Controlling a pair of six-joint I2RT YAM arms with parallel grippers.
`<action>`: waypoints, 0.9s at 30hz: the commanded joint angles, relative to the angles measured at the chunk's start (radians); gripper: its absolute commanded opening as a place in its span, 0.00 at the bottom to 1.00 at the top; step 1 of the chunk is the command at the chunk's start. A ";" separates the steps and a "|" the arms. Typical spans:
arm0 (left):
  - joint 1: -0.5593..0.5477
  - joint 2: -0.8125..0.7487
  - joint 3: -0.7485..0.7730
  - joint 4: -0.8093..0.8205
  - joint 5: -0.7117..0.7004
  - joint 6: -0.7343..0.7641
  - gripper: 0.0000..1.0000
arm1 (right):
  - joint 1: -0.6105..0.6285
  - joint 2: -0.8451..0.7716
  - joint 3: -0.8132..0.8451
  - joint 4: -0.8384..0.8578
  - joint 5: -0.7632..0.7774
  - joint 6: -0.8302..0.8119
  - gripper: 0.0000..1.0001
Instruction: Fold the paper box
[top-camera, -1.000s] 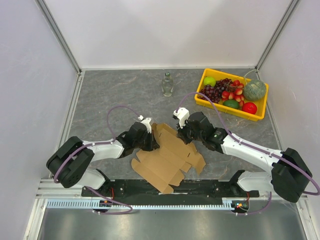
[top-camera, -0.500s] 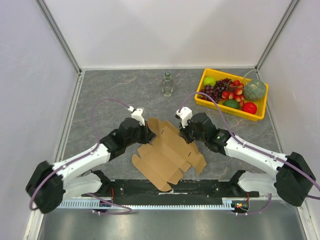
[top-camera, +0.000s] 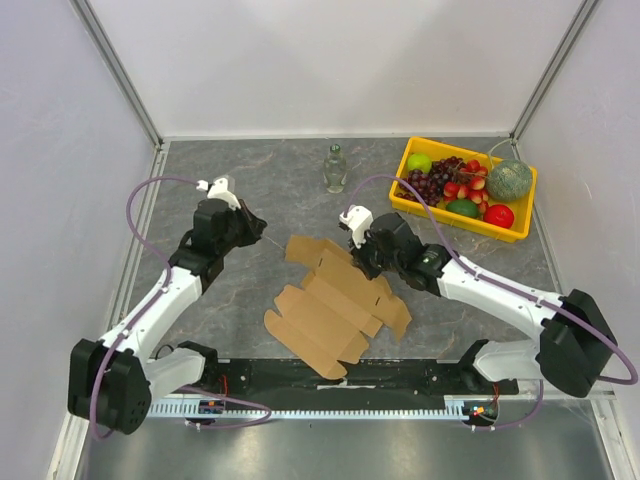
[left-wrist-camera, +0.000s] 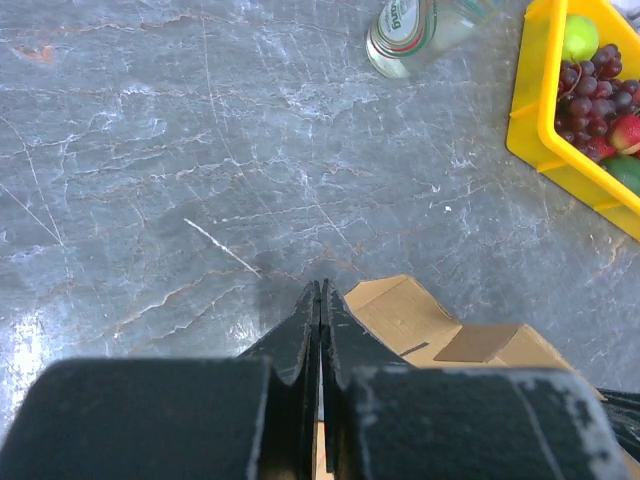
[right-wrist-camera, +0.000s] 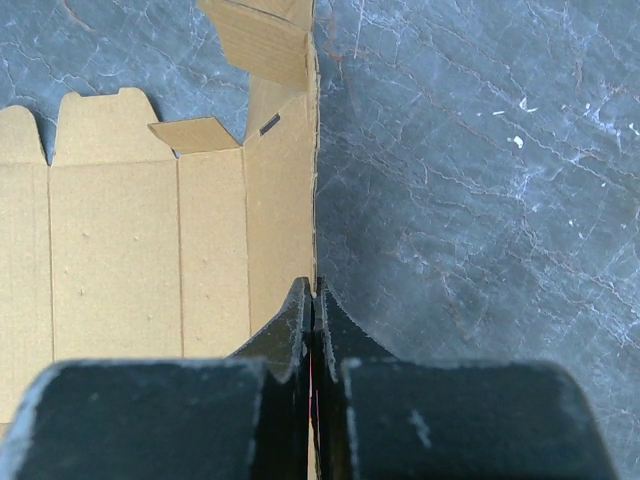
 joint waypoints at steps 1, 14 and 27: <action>0.058 0.047 0.081 0.037 0.094 0.028 0.02 | 0.005 0.022 0.069 -0.042 0.003 -0.018 0.00; 0.133 0.300 0.116 0.173 0.292 0.011 0.02 | 0.027 -0.107 -0.038 0.104 0.046 -0.157 0.00; 0.133 0.362 0.021 0.376 0.510 -0.017 0.44 | 0.033 -0.156 -0.011 0.006 -0.006 -0.329 0.00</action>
